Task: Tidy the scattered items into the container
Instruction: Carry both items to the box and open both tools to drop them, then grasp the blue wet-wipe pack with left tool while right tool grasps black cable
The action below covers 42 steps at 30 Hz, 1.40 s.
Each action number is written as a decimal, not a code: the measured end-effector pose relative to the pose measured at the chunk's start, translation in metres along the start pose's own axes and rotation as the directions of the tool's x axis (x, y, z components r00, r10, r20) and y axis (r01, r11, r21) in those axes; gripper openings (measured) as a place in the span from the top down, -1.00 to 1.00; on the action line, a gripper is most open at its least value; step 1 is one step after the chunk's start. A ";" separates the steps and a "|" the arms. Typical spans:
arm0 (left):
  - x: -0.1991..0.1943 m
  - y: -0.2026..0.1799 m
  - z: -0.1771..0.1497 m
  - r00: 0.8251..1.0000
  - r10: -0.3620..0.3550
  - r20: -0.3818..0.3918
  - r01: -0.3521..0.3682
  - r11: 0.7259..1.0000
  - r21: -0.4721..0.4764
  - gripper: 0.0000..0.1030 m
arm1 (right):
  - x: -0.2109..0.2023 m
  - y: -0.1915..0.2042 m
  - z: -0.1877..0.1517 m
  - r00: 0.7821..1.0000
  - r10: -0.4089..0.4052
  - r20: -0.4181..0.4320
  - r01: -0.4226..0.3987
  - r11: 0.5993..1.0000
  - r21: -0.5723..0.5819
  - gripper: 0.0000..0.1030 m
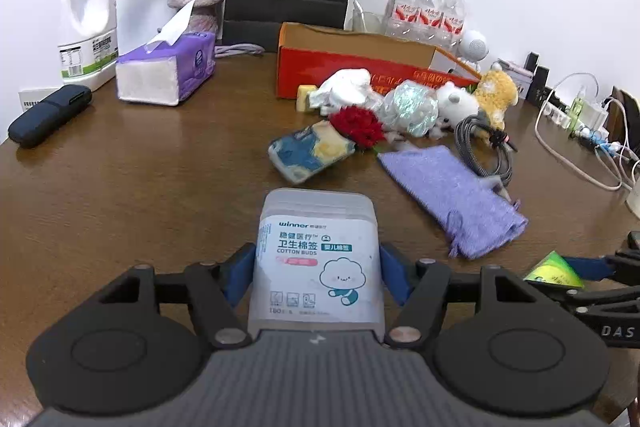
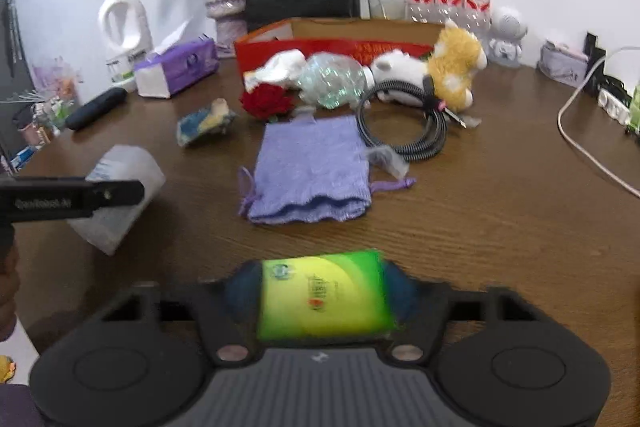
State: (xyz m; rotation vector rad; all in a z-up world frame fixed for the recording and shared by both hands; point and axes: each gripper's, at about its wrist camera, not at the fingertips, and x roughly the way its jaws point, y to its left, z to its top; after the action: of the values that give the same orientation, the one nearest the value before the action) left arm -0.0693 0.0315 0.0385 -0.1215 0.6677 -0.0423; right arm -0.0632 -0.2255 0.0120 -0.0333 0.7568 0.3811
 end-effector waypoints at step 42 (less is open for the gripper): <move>0.164 -0.023 0.244 0.989 0.073 -0.128 -0.056 0.989 0.136 -0.85 | 0.140 -0.081 0.296 0.971 -0.151 -0.187 0.176 0.976 0.129 -0.74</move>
State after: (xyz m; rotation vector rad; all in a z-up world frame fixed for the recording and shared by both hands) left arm 0.2104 0.0199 0.1306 0.0314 0.7990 -0.0324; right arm 0.2538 -0.2063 0.1248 0.0073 0.9487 0.1656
